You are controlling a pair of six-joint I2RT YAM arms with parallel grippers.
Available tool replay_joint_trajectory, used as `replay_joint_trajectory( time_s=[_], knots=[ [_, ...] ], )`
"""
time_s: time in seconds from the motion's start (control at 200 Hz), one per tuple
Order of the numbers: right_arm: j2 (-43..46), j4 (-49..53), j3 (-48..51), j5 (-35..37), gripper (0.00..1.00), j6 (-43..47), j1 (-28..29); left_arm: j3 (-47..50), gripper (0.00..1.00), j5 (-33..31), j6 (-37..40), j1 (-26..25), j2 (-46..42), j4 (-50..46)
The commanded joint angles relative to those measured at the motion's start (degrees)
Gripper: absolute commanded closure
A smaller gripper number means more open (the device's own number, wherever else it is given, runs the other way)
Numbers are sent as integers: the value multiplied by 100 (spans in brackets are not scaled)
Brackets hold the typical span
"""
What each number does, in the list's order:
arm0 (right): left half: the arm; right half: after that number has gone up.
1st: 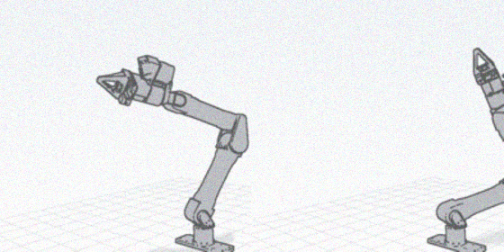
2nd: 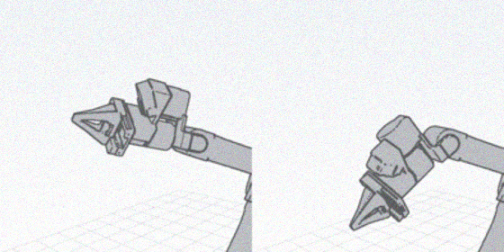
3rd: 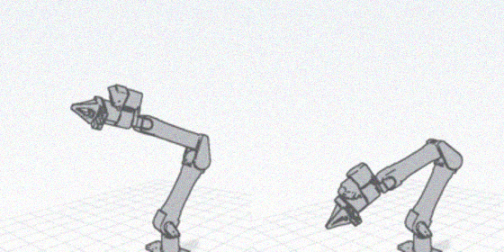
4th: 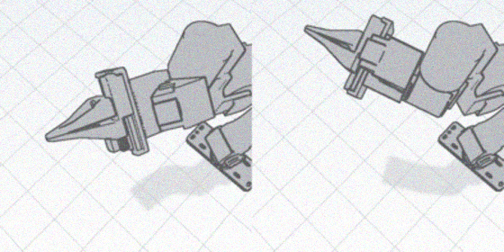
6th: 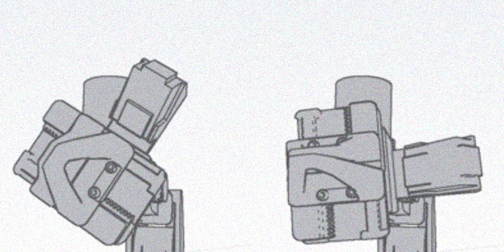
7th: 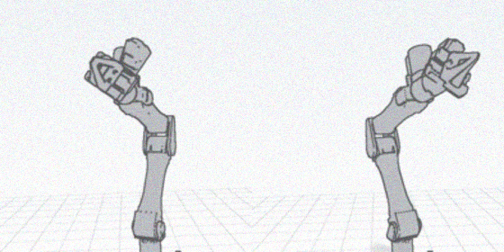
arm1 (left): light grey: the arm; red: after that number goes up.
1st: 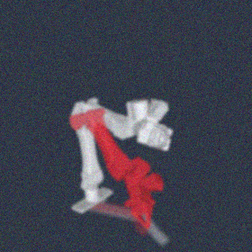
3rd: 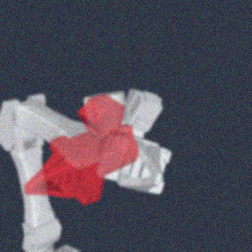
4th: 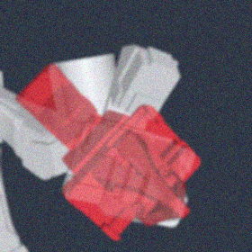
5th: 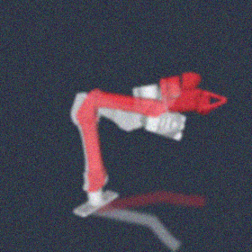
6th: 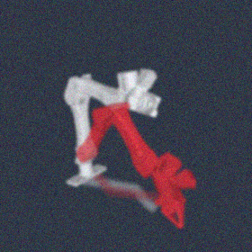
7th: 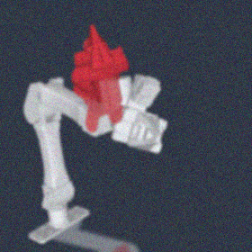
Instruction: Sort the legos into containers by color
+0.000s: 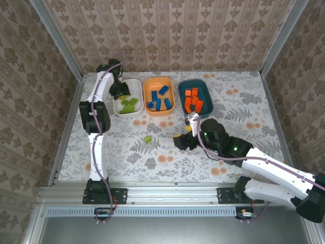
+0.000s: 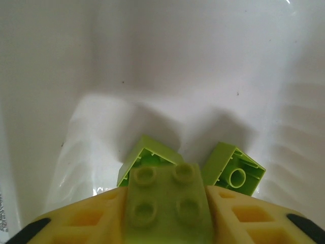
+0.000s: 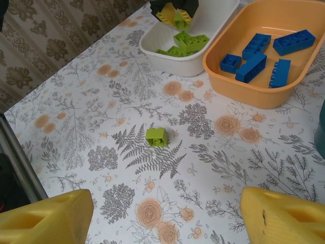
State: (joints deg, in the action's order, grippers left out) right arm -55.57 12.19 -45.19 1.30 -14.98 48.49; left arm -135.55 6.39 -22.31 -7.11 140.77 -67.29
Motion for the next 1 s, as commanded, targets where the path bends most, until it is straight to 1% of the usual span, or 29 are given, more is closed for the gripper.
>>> replay_joint_trajectory(
  time_s=[0.0, 0.21, 0.4, 0.545, 0.665, 0.775, 0.995],
  knots=[
    [-46, 26, -195, 212, 23, -27, 69, -147, 54, 143, -80, 68, -32, -16],
    [-77, 73, -254, 192, 22, 66, 75, -109, 47, 95, -70, 63, -176, -39],
    [-39, 18, -176, 173, 22, 70, 78, 12, 45, -9, -33, 52, -484, -67],
    [-100, -150, -83, 113, 21, 66, 75, 295, 44, -116, 71, 37, -878, -54],
    [-239, -283, -60, 50, 21, 90, 69, 746, 44, -303, 200, 26, -1417, 27],
    [-450, -372, -103, -9, 20, 139, 53, 1269, 45, -475, 294, 28, -2082, 220],
    [-1073, -611, -382, -580, 19, 220, -226, 2265, 46, -661, 492, 35, -3471, 586]
  ],
)
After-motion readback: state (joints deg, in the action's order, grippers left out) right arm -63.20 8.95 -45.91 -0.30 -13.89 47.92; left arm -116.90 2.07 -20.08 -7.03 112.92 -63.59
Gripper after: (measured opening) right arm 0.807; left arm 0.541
